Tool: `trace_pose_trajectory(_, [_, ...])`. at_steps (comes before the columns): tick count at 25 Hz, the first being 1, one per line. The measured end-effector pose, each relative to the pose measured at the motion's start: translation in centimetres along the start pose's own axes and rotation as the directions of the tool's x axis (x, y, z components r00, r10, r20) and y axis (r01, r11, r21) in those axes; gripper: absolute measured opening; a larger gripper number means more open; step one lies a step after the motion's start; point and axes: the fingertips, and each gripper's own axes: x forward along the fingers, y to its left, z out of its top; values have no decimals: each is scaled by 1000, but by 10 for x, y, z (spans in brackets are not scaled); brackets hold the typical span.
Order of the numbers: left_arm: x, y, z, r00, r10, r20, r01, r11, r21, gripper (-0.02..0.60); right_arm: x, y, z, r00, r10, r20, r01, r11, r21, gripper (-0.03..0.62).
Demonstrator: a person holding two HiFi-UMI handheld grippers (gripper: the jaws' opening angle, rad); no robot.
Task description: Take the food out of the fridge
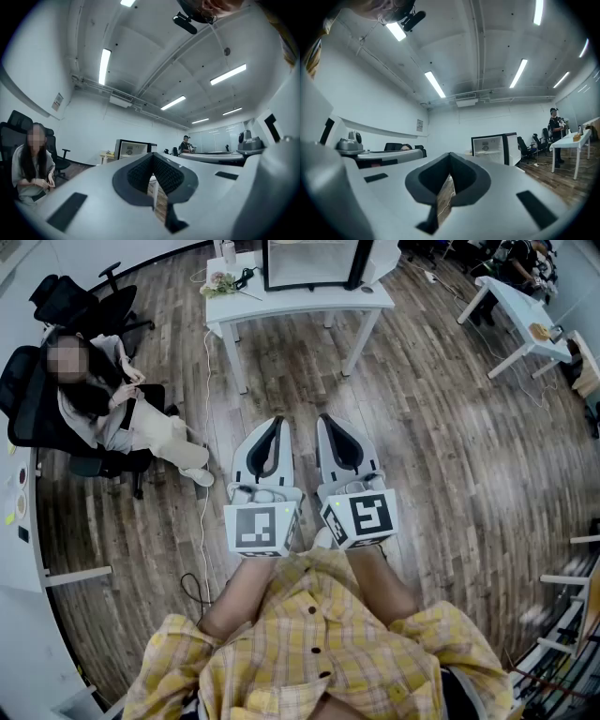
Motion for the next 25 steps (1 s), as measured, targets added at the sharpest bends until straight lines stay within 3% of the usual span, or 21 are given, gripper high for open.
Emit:
trace_pose_trajectory(9, [12, -43, -12, 999, 29, -33, -29, 1000, 7, 8, -23, -38, 4, 999, 39, 8, -40, 999, 19, 8])
trace_pose_trajectory(14, [26, -63, -4, 998, 57, -4, -57, 998, -15, 8, -30, -60, 8, 998, 59, 12, -60, 998, 18, 8])
trace_pose_trajectory(18, [31, -83, -10, 998, 69, -3, -69, 997, 17, 8, -35, -77, 6, 997, 69, 24, -69, 997, 25, 8])
trace_pose_trajectory(25, [54, -89, -28, 997, 73, -39, -73, 997, 14, 8, -26, -96, -5, 997, 76, 13, -77, 996, 49, 8])
